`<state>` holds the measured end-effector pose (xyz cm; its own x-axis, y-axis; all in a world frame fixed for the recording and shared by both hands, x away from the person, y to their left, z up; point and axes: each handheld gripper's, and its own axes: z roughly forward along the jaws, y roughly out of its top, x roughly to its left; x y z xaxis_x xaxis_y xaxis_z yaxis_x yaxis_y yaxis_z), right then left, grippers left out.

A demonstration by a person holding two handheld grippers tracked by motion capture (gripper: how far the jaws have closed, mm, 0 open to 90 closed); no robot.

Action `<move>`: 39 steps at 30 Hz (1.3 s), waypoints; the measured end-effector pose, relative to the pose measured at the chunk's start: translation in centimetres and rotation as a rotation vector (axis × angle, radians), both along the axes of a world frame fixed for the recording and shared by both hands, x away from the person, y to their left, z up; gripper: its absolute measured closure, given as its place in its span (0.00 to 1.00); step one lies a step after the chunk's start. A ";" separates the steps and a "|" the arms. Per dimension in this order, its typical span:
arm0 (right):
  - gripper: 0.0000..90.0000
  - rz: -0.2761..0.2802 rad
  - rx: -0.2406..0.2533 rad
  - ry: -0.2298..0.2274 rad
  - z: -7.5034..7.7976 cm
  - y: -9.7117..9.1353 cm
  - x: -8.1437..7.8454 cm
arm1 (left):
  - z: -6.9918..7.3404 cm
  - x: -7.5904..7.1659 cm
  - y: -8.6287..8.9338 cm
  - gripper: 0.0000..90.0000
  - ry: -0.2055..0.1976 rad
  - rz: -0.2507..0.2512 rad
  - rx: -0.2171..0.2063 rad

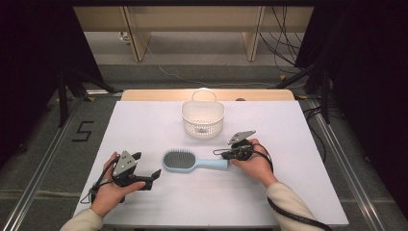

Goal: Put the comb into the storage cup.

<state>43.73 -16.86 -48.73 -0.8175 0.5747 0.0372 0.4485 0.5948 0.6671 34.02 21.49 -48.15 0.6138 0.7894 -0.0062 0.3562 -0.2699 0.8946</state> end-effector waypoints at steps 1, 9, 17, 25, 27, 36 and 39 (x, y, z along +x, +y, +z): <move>1.00 0.008 -0.005 0.003 0.1 0.0 -0.2 | 0.0 -0.1 0.0 0.03 0.000 -0.002 0.006; 1.00 0.080 -0.042 0.011 0.7 0.7 -2.5 | 0.1 -0.4 0.0 0.04 0.012 -0.007 0.031; 1.00 0.141 -0.058 0.023 1.2 1.5 -5.0 | 0.1 -0.6 0.2 0.04 0.024 -0.005 0.024; 1.00 0.223 -0.057 0.069 1.2 2.8 -7.5 | 0.2 -0.8 0.4 0.05 0.037 0.002 0.023; 1.00 0.248 -0.055 0.082 1.1 3.3 -8.0 | 0.2 -0.9 0.4 0.05 0.040 0.004 0.019; 1.00 0.342 -0.039 0.111 0.9 5.9 -9.9 | 0.3 -1.4 0.6 0.05 0.057 -0.002 0.014; 1.00 0.360 -0.038 0.111 0.8 6.9 -10.3 | 0.4 -1.5 0.6 0.05 0.065 -0.005 0.014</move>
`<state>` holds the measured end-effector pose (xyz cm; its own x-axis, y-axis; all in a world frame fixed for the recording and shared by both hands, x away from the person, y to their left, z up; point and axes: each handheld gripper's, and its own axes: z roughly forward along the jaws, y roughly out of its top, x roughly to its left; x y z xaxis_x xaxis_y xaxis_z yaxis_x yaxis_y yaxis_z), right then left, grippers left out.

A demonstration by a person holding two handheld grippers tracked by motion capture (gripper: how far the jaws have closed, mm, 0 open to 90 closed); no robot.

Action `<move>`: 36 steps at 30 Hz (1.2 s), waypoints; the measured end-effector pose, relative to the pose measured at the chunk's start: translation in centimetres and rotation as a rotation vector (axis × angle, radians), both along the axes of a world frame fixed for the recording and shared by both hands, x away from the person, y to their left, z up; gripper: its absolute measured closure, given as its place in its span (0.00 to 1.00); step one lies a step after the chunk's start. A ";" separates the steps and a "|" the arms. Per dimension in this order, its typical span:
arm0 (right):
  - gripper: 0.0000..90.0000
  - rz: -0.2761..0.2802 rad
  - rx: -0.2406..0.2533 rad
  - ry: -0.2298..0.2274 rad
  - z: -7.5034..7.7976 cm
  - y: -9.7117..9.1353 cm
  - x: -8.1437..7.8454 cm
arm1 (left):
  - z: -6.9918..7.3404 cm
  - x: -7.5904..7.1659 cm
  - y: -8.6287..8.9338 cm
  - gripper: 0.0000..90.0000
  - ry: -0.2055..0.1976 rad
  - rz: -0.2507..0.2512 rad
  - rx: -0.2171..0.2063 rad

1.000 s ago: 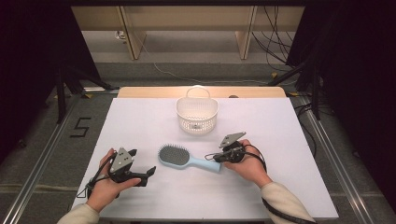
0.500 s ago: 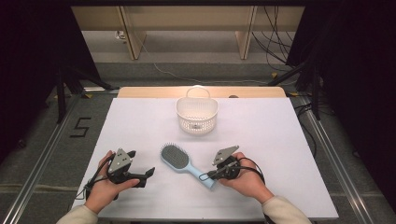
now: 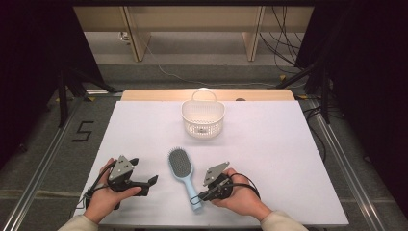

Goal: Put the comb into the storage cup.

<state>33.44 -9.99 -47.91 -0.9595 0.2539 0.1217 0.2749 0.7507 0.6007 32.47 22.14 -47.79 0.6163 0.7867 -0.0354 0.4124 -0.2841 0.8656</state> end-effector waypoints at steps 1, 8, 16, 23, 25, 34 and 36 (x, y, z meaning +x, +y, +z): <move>1.00 0.010 0.000 0.003 0.0 0.3 -0.1 | 0.0 0.0 0.0 0.05 0.000 0.000 0.000; 1.00 0.049 0.005 0.007 -0.7 2.8 -0.2 | 0.1 -0.2 0.2 0.06 0.012 0.007 -0.009; 1.00 0.085 0.022 -0.004 -0.9 6.6 -0.1 | 0.2 -0.5 0.4 0.06 0.024 0.018 -0.008; 1.00 0.096 0.036 -0.018 -1.1 8.8 -0.1 | 0.2 -0.8 0.7 0.06 0.035 0.027 -0.015; 1.00 0.094 0.040 -0.023 -1.1 9.1 -0.1 | 0.2 -0.9 0.7 0.06 0.039 0.027 -0.011; 1.00 0.092 0.060 -0.045 -1.4 10.1 -0.1 | 0.2 -1.1 0.6 0.07 0.066 0.035 -0.002; 1.00 0.094 0.063 -0.050 -1.4 10.2 -0.1 | 0.1 -1.1 0.6 0.07 0.068 0.033 -0.003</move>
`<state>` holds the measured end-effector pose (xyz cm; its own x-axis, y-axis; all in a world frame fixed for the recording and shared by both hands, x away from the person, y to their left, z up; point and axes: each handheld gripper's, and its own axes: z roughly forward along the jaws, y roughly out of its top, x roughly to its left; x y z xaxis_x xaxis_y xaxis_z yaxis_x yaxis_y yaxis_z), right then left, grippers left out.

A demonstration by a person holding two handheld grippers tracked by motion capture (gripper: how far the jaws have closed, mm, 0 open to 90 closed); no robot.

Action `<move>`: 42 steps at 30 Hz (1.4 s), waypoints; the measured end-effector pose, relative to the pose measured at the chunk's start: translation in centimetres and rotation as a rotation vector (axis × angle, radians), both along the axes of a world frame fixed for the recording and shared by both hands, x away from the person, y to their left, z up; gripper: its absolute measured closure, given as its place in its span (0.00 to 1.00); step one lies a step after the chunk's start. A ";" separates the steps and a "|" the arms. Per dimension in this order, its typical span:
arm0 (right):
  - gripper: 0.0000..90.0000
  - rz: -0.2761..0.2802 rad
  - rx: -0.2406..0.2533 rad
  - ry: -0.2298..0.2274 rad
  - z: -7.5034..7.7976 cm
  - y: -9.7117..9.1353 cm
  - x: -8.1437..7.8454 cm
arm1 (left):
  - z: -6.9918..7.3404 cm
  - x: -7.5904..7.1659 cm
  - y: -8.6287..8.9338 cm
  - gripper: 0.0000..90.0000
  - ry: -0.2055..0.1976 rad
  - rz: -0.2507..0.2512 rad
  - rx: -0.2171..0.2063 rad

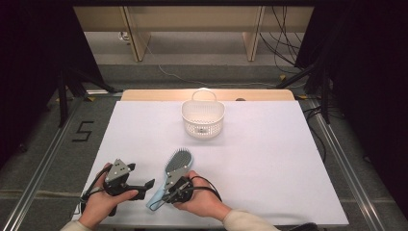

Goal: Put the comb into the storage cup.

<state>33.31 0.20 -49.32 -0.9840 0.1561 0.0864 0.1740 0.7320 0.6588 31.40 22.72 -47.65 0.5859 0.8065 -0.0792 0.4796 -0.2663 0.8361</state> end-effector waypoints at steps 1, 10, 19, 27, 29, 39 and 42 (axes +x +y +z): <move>1.00 0.001 -0.001 0.000 0.0 0.0 0.0 | 0.0 0.0 0.0 0.07 0.000 0.002 0.000; 0.95 -0.005 0.016 -0.021 0.5 -0.6 0.0 | 0.0 0.0 -0.2 0.08 0.000 0.000 0.005; 0.59 -0.055 0.062 -0.077 2.1 -4.0 0.6 | 0.1 -0.1 -0.3 0.09 -0.007 0.001 0.005; 0.39 -0.188 0.192 -0.091 2.6 -9.0 1.0 | 0.1 0.0 -0.2 0.09 -0.012 0.009 0.005; 0.36 -0.226 0.214 -0.103 2.7 -10.9 1.2 | 0.1 0.0 -0.2 0.09 -0.012 0.011 0.004; 0.28 -0.401 0.290 -0.167 3.6 -18.5 1.4 | 0.0 0.1 -0.1 0.09 0.003 0.015 0.005; 0.27 -0.457 0.301 -0.187 3.8 -20.5 1.3 | 0.0 0.1 -0.2 0.09 0.002 0.015 0.006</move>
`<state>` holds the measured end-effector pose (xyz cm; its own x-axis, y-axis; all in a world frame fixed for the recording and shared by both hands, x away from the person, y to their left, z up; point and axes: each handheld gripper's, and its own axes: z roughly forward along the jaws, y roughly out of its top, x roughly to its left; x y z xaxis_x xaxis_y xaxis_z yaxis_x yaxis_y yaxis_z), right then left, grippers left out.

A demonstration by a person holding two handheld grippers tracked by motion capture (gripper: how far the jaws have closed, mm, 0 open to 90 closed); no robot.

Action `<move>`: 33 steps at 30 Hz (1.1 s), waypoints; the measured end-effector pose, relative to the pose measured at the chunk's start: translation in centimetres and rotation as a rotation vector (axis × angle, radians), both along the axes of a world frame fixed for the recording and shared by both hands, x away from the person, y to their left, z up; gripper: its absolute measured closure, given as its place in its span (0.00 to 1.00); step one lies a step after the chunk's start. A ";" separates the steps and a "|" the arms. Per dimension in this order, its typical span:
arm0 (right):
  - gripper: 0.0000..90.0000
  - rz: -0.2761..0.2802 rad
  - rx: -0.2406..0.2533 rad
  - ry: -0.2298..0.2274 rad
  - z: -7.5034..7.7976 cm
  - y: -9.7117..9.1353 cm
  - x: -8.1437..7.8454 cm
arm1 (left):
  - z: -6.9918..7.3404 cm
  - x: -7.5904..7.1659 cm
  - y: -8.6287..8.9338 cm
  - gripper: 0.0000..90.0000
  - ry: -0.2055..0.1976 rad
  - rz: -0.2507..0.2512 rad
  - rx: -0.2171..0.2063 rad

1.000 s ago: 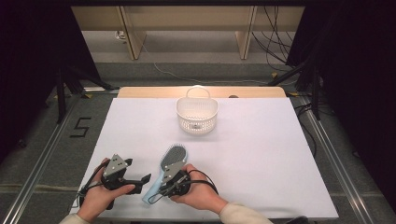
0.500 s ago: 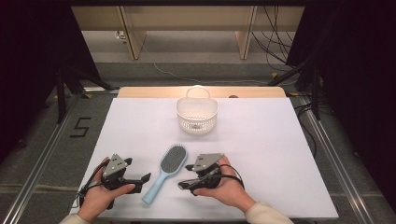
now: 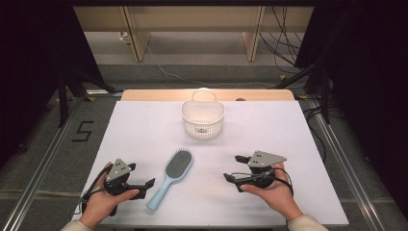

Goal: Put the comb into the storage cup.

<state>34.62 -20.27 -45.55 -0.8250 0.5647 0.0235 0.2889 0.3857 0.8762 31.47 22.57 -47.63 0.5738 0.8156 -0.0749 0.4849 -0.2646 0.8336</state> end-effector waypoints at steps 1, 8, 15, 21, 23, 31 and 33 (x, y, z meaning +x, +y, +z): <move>0.27 0.000 0.000 0.000 0.0 0.0 0.0 | 0.0 0.0 0.0 0.09 0.003 0.000 -0.001; 0.26 -0.160 0.032 -0.074 0.4 -4.7 -0.7 | 0.0 0.1 0.0 0.10 0.009 0.003 -0.008; 0.24 -0.207 0.037 -0.069 0.0 -6.6 -1.3 | -0.1 0.1 0.0 0.10 0.015 0.002 -0.003; 0.21 -0.231 0.037 -0.066 0.0 -7.4 -1.8 | 0.1 0.0 -0.3 0.09 0.023 0.004 0.007; 0.19 -0.246 0.032 -0.057 -0.1 -7.8 -1.9 | 0.6 -0.1 -0.7 0.07 0.040 0.009 0.006; 0.17 -0.263 0.017 -0.055 -0.2 -8.1 -2.1 | 1.4 -0.4 -2.0 0.00 0.052 -0.033 0.037; 0.16 -0.266 0.016 -0.055 -0.2 -8.2 -2.1 | 1.5 -0.5 -2.5 0.00 0.052 -0.040 0.044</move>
<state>32.49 -28.47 -45.74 -0.6476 0.7620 -0.0065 0.3306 0.2886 0.8986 31.01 20.04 -46.09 0.6025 0.7950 -0.0703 0.5154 -0.3203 0.7949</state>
